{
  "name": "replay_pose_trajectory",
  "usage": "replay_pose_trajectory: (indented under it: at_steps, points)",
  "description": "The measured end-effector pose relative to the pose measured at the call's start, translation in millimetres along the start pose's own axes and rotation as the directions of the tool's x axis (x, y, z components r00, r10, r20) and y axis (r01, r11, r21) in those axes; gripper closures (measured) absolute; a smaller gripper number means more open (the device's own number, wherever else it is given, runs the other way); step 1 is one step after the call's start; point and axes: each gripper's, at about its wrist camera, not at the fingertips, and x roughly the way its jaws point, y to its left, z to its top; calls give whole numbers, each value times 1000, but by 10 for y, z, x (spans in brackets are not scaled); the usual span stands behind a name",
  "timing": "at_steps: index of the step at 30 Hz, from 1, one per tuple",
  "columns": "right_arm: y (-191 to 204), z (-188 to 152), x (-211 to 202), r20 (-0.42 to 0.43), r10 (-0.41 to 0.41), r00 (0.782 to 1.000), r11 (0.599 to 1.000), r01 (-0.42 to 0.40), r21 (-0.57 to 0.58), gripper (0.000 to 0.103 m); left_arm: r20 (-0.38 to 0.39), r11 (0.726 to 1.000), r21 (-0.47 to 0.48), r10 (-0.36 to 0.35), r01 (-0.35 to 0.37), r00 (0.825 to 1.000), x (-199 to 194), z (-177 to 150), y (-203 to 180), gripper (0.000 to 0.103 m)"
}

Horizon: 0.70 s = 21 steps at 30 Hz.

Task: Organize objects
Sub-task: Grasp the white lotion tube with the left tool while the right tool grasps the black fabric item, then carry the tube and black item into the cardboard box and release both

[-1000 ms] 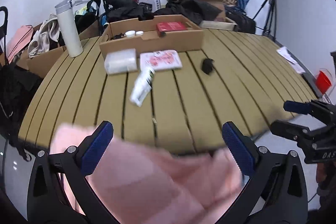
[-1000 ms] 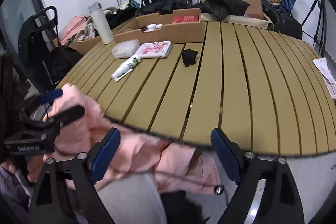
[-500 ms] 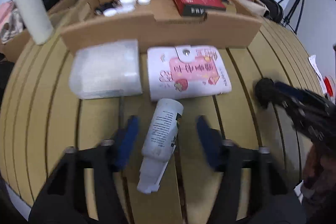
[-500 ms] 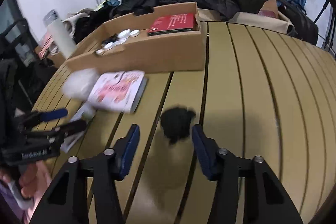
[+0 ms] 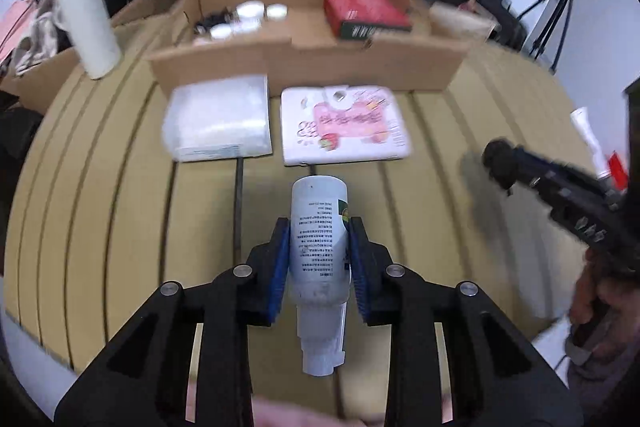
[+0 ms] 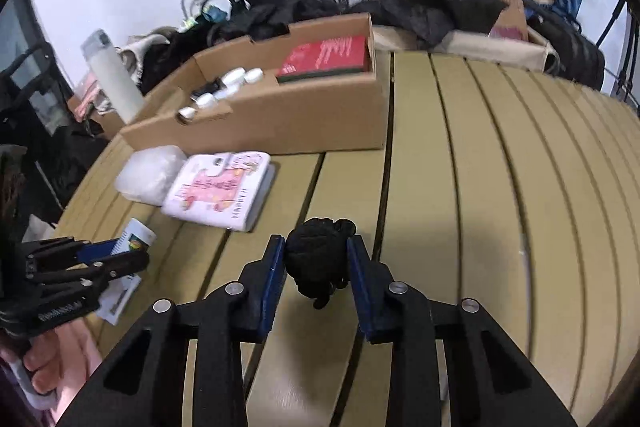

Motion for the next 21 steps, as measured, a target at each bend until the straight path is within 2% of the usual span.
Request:
replay_pose_trajectory:
  at_steps: [4, 6, 9, 11, 17, 19, 21]
  points:
    - [74, -248, -533, 10, 39, 999, 999, -39, -10, 69, 40, 998, -59, -13, 15, 999, -605, -308, -42, 79]
    - [131, -473, -883, 27, 71, 997, 997, -70, -17, 69, 42, 994, -104, -17, 21, 999, -855, -564, -56, 79]
    - [186, -783, -1214, 36, 85, 996, 996, -85, -12, 69, 22, 987, -153, -44, 47, 999, -1028, -857, -91, 79]
    - [204, -955, -1352, 38, 87, 995, 996, -87, -1, 69, 24, 989, -145, -38, 41, 999, -1101, -948, -156, 79]
    - [289, -1088, -1479, 43, 103, 994, 995, -102, -21, 69, 63, 994, -108, -13, 20, 998, -1241, -953, -281, 79]
    - [322, -1063, -1482, 50, 111, 993, 994, -110, -28, 69, 72, 994, -109, -22, 30, 997, -1266, -937, -282, 79]
    - [340, -1040, -1454, 46, 115, 992, 993, -113, -33, 69, 64, 989, -125, -65, 73, 996, -1245, -882, -254, 79]
